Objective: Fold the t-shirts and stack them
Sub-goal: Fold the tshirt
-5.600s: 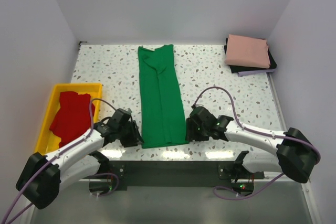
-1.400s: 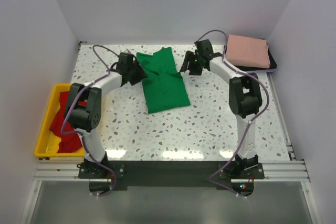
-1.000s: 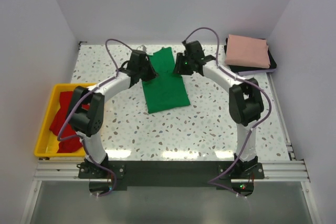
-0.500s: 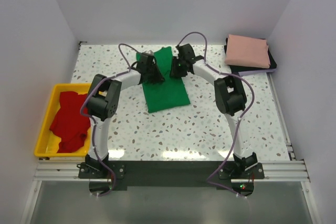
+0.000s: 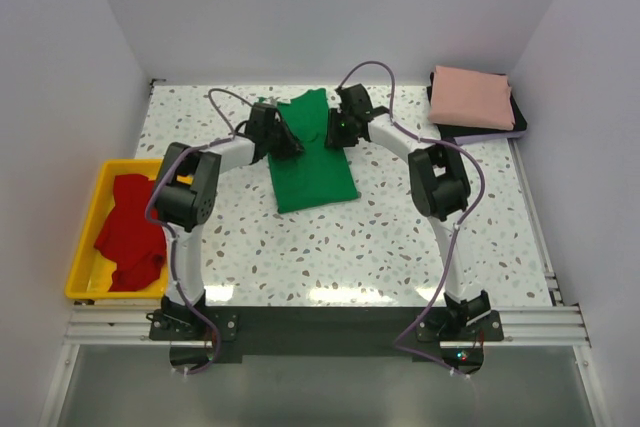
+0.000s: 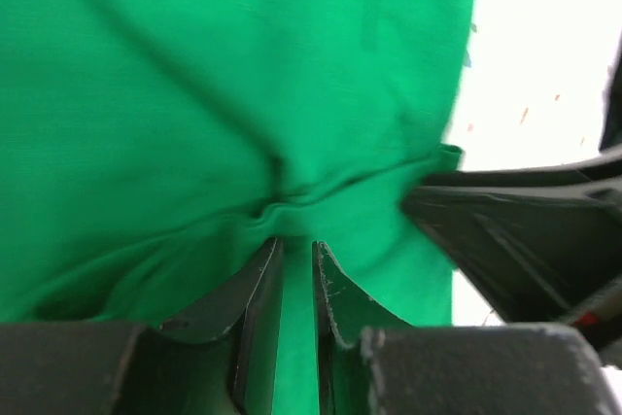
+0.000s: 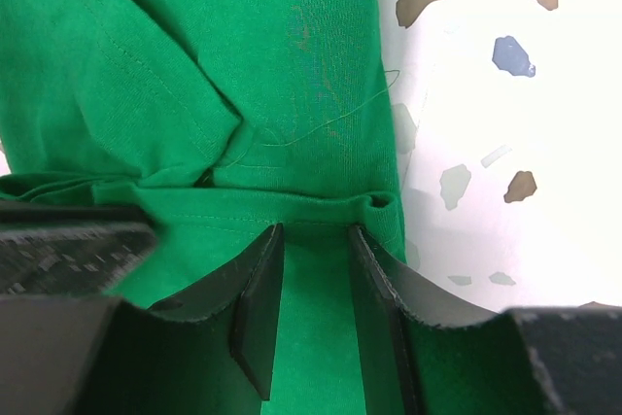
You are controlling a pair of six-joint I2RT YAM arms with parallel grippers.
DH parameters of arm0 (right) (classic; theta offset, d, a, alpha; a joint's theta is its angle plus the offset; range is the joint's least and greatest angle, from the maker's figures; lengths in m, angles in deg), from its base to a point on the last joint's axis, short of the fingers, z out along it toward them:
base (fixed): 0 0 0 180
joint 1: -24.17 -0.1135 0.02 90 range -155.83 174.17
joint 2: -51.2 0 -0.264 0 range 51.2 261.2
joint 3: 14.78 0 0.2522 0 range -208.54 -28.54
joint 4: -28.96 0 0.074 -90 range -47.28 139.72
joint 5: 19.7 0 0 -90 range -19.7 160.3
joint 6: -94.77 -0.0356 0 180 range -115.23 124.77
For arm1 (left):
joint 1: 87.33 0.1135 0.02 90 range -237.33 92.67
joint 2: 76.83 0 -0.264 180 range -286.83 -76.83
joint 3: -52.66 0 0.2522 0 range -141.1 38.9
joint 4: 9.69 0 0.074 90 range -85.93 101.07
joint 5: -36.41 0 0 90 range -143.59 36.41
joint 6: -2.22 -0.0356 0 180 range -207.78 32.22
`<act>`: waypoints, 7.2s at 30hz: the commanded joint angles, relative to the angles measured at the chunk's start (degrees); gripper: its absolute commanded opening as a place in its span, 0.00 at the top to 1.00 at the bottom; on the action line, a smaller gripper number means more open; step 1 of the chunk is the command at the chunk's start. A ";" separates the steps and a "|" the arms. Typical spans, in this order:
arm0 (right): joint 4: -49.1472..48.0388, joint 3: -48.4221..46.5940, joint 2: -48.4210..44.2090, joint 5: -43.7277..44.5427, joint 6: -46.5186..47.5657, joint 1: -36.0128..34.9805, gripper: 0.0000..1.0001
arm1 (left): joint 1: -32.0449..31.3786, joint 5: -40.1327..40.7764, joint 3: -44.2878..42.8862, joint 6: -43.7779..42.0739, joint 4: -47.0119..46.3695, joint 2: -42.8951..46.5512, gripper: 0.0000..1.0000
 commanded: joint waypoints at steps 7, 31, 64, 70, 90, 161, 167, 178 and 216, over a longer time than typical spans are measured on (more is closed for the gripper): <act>3.51 3.10 -0.64 3.52 2.69 0.86 0.62 | 6.94 0.55 6.38 -0.42 -0.92 4.88 0.77; 1.14 14.86 -6.87 4.57 -1.17 0.69 0.62 | 7.47 3.01 11.83 -1.30 3.57 6.99 0.83; 0.26 49.60 -43.87 6.33 -7.24 -5.38 0.53 | 1.05 5.55 33.03 -3.41 6.55 37.40 0.74; 0.88 51.00 -49.40 5.37 -7.32 -5.46 0.52 | 0.53 -0.84 31.78 -4.03 7.00 39.68 0.73; -2.29 75.33 -68.39 -4.65 -17.87 -14.52 0.54 | -17.93 7.31 53.13 9.33 20.58 67.01 0.64; -1.33 87.22 -92.64 -17.14 -22.54 -13.64 1.00 | -18.63 -3.06 57.02 8.64 36.17 88.03 1.00; 4.39 81.15 -93.10 -13.89 -20.42 -13.72 1.00 | -18.63 -0.51 50.51 7.31 37.41 85.13 1.00; 6.67 63.44 -77.41 -5.55 -16.65 -12.85 1.00 | -15.05 3.62 36.57 -0.66 31.70 69.68 1.00; -3.68 20.12 -25.75 -11.78 -8.29 8.87 0.42 | 9.51 -6.59 1.10 -9.91 11.20 17.18 0.47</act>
